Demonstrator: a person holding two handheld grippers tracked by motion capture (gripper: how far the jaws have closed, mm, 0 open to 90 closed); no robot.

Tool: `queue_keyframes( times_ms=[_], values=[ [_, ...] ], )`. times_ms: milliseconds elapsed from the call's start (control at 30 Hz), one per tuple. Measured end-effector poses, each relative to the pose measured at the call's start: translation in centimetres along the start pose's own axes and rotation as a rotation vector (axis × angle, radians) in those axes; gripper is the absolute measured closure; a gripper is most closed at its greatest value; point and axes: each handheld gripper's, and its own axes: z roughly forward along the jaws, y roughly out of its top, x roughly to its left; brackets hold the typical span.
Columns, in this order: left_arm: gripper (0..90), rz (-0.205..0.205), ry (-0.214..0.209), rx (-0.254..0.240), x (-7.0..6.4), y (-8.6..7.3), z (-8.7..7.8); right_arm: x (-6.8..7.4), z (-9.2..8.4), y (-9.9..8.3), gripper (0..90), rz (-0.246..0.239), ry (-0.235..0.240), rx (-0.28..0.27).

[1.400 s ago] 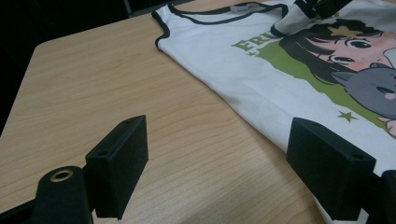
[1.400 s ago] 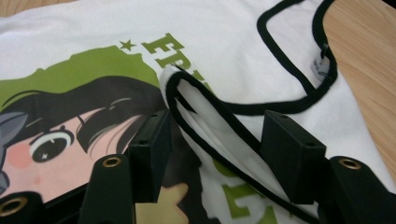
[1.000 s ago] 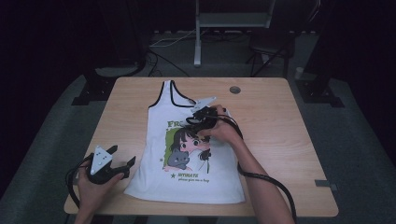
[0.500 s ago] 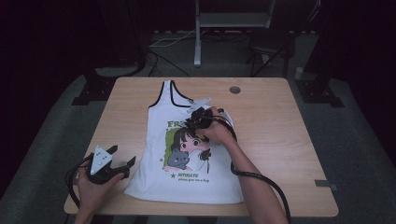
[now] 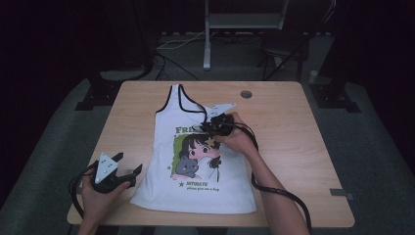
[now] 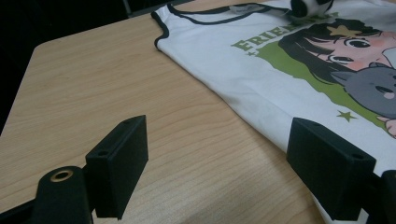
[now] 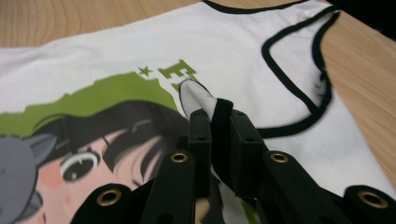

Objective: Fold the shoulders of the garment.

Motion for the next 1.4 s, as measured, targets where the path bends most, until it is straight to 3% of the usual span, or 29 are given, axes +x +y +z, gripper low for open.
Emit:
queue_keyframes(
  times_ms=[167, 467, 867, 1000, 1100, 1400],
  values=[
    [20.6, -0.002, 0.001, 0.004, 0.0, 0.0, 0.0, 0.4, -0.8, -0.8, 80.2, -0.027, -0.006, -0.009],
    [20.6, 0.001, 0.003, 0.003, -0.1, 0.0, 0.0, 2.2, 0.1, -2.1, 78.6, -0.078, 0.071, 0.052],
    [20.6, 0.002, 0.001, 0.002, 0.0, 0.0, 0.0, 2.4, 0.2, -2.5, 67.9, -0.047, 0.112, 0.091],
    [20.6, 0.007, 0.002, 0.003, -0.1, 0.0, 0.0, 2.7, 0.1, -2.6, 54.6, -0.008, 0.124, 0.093],
    [20.6, 0.008, 0.001, 0.006, -0.1, 0.0, 0.0, 2.8, -0.2, -2.8, 49.7, 0.026, 0.124, 0.090],
    [20.6, 0.008, 0.000, 0.005, -0.1, 0.0, 0.1, 2.9, -1.7, -2.4, 41.7, 0.053, 0.086, 0.053]
  ],
)
